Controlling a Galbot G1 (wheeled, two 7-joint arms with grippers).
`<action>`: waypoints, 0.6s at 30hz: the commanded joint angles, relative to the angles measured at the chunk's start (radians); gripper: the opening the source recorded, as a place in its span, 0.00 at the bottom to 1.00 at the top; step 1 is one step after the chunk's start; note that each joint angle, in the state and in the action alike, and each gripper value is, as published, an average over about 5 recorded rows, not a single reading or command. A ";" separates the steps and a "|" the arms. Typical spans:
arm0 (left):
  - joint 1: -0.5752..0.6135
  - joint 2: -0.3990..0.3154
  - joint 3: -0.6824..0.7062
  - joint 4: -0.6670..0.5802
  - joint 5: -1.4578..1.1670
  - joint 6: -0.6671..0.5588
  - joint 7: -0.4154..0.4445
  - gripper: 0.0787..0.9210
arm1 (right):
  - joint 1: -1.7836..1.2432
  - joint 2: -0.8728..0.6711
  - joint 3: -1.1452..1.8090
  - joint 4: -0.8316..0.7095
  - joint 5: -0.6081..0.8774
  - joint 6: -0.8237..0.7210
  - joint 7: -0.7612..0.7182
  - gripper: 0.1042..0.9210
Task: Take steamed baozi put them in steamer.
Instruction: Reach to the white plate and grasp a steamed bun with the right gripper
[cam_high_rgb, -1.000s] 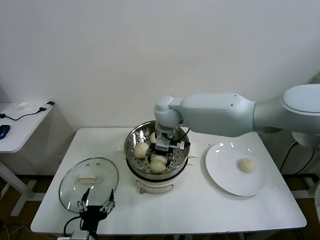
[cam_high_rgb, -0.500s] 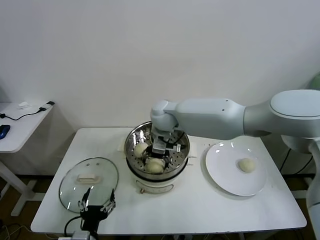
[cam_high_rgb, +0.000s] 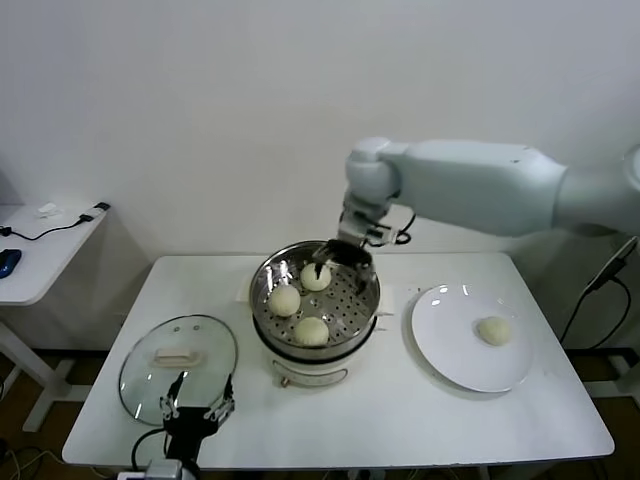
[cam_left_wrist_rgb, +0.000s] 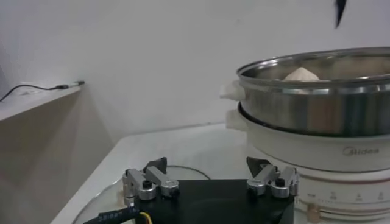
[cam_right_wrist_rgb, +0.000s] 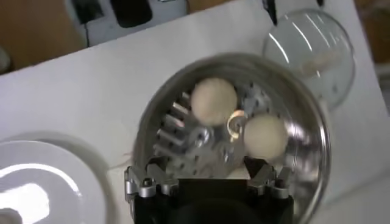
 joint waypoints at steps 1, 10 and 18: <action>-0.004 0.003 -0.001 0.001 -0.001 -0.003 0.000 0.88 | 0.114 -0.326 -0.138 -0.096 0.172 -0.190 -0.064 0.88; 0.005 -0.001 -0.012 0.002 0.000 -0.005 0.001 0.88 | -0.267 -0.575 0.046 -0.160 -0.089 -0.315 0.049 0.88; 0.018 -0.011 -0.019 0.008 0.011 -0.004 0.001 0.88 | -0.605 -0.529 0.350 -0.302 -0.238 -0.324 0.081 0.88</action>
